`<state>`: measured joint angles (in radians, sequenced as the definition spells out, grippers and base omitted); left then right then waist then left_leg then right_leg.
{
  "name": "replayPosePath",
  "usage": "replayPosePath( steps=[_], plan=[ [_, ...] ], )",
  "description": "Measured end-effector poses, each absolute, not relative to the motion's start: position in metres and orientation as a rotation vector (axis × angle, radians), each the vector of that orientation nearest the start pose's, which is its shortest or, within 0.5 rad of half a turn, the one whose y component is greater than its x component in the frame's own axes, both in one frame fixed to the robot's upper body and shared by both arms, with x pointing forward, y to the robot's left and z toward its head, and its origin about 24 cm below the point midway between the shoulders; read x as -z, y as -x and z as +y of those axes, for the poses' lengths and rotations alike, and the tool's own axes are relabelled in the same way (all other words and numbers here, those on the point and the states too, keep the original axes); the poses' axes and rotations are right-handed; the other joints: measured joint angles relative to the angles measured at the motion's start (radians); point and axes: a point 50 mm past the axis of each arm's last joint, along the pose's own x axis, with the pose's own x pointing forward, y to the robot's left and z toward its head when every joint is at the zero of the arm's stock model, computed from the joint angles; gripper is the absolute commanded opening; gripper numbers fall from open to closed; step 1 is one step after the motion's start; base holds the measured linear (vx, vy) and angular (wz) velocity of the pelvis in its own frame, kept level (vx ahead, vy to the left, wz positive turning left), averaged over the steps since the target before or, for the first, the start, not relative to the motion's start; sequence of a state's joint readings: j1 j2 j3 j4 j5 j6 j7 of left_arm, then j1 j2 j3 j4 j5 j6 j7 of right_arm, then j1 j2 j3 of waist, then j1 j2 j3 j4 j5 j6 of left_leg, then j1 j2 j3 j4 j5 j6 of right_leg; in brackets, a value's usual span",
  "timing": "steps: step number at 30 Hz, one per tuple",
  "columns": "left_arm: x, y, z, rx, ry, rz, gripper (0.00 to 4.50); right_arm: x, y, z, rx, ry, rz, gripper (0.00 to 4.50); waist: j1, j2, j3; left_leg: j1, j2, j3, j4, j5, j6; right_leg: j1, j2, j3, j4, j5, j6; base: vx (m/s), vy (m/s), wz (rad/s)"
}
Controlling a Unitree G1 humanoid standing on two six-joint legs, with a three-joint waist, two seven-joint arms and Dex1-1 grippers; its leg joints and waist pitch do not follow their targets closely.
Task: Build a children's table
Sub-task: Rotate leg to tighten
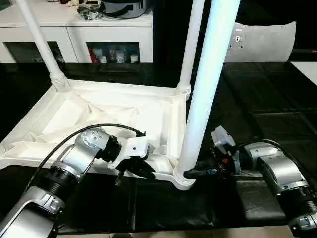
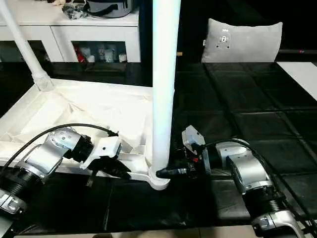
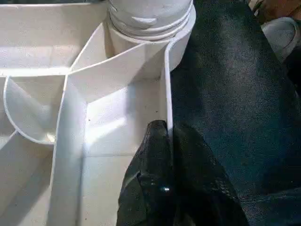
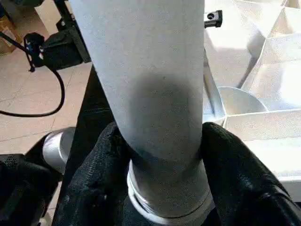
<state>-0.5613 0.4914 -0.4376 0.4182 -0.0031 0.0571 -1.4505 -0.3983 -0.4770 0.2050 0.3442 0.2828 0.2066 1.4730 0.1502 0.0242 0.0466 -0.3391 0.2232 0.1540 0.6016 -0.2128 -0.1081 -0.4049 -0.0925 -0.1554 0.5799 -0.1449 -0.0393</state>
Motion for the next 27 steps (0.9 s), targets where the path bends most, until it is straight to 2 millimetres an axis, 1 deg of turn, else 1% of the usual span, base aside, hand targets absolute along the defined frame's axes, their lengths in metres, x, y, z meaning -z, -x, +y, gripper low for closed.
replayPosePath(
  steps=[7, 9, 10, 12, 13, 15, 16, 18, 19, 21, 22, 24, 25, 27],
  plan=[
    [-0.059, -0.29, 0.13, 1.657, -0.532, 0.512, 0.0, -0.06, -0.272, -0.161, -1.534, 0.04, 0.378, 1.96, 0.003, 0.0, 0.0, 0.001, 0.0, 0.0, 0.0, 0.0, 0.0, 0.001, 0.0, 0.0, 0.0, 0.0, 0.0, 0.0, 0.0, 0.0],
    [-0.058, -0.291, 0.129, 1.629, -0.501, 0.528, 0.0, -0.058, -0.269, -0.16, -1.494, 0.007, 0.376, 1.95, 0.005, 0.001, -0.001, 0.001, 0.0, 0.0, 0.0, 0.0, 0.0, 0.001, 0.0, 0.0, 0.0, 0.0, 0.0, 0.0, 0.0, 0.0],
    [-0.057, -0.292, 0.13, 1.582, -0.474, 0.537, 0.0, -0.057, -0.271, -0.159, -1.437, -0.006, 0.372, 1.95, 0.001, 0.001, -0.001, 0.003, 0.0, 0.001, 0.0, 0.0, -0.001, 0.002, 0.0, 0.001, 0.0, 0.0, 0.0, 0.0, 0.0, 0.0],
    [-0.058, -0.296, 0.131, 1.503, -0.454, 0.544, 0.0, -0.055, -0.276, -0.155, -1.348, -0.023, 0.363, 1.95, -0.01, 0.001, -0.001, 0.006, 0.0, 0.001, 0.0, 0.001, -0.002, 0.004, 0.0, 0.0, 0.0, 0.0, 0.0, 0.0, 0.0, 0.0],
    [-0.057, -0.298, 0.132, 1.46, -0.443, 0.549, 0.0, -0.054, -0.279, -0.153, -1.292, -0.026, 0.354, 1.95, -0.018, 0.001, -0.001, 0.007, -0.001, 0.001, 0.0, 0.001, -0.002, 0.004, 0.0, 0.0, 0.0, 0.0, 0.001, 0.0, 0.0, 0.0],
    [-0.056, -0.302, 0.129, 1.38, -0.416, 0.555, 0.0, -0.052, -0.285, -0.149, -1.176, -0.042, 0.337, 1.95, -0.039, 0.001, -0.001, 0.007, -0.002, 0.001, 0.0, 0.001, -0.002, 0.004, 0.0, -0.001, -0.003, 0.0, 0.001, 0.0, 0.0, 0.0],
    [-0.055, -0.305, 0.125, 1.309, -0.392, 0.558, 0.0, -0.05, -0.291, -0.146, -1.077, -0.055, 0.324, 1.95, -0.055, 0.001, -0.001, 0.007, -0.003, 0.001, 0.001, 0.001, -0.003, 0.004, 0.0, -0.002, -0.004, 0.0, 0.001, 0.0, 0.0, 0.0],
    [-0.054, -0.309, 0.116, 1.233, -0.362, 0.555, 0.0, -0.05, -0.3, -0.143, -0.956, -0.061, 0.311, 1.95, -0.077, 0.001, -0.001, 0.007, -0.004, 0.0, 0.003, 0.001, -0.002, 0.004, 0.0, -0.004, -0.007, 0.001, 0.002, 0.0, 0.0, 0.0],
    [-0.054, -0.31, 0.111, 1.199, -0.337, 0.555, 0.0, -0.051, -0.304, -0.141, -0.9, -0.059, 0.307, 1.95, -0.091, 0.001, -0.001, 0.006, -0.004, 0.0, 0.002, 0.001, -0.002, 0.005, 0.0, -0.006, -0.01, 0.001, 0.002, 0.0, 0.0, 0.0],
    [-0.054, -0.312, 0.105, 1.155, -0.312, 0.557, 0.0, -0.051, -0.309, -0.138, -0.823, -0.061, 0.3, 1.94, -0.105, 0.001, -0.001, 0.006, -0.003, -0.001, 0.001, 0.001, -0.002, 0.005, 0.0, -0.009, -0.014, 0.001, 0.003, 0.0, 0.0, 0.0],
    [-0.053, -0.314, 0.1, 1.109, -0.289, 0.558, 0.0, -0.051, -0.313, -0.133, -0.751, -0.08, 0.293, 1.93, -0.114, 0.001, -0.001, 0.005, -0.002, -0.001, 0.0, 0.001, -0.002, 0.005, 0.0, -0.011, -0.015, 0.002, 0.003, 0.0, 0.0, 0.0],
    [-0.054, -0.318, 0.093, 1.034, -0.267, 0.548, 0.0, -0.052, -0.321, -0.126, -0.651, -0.09, 0.284, 1.93, -0.119, 0.002, -0.001, 0.004, -0.002, -0.002, -0.001, 0.001, -0.002, 0.005, 0.0, -0.012, -0.016, 0.002, 0.003, 0.0, 0.0, 0.0],
    [-0.054, -0.321, 0.086, 0.972, -0.252, 0.533, 0.0, -0.052, -0.326, -0.122, -0.575, -0.089, 0.274, 1.93, -0.119, 0.002, -0.001, 0.002, -0.002, -0.002, -0.001, 0.0, -0.002, 0.004, 0.0, -0.012, -0.016, 0.002, 0.002, 0.0, 0.0, 0.0],
    [-0.055, -0.324, 0.075, 0.921, -0.25, 0.51, 0.0, -0.054, -0.332, -0.119, -0.502, -0.082, 0.252, 1.93, -0.115, 0.002, -0.001, -0.002, -0.002, -0.003, -0.002, 0.0, -0.002, 0.002, 0.0, -0.012, -0.016, 0.003, 0.002, 0.0, 0.0, 0.0]
  ],
)
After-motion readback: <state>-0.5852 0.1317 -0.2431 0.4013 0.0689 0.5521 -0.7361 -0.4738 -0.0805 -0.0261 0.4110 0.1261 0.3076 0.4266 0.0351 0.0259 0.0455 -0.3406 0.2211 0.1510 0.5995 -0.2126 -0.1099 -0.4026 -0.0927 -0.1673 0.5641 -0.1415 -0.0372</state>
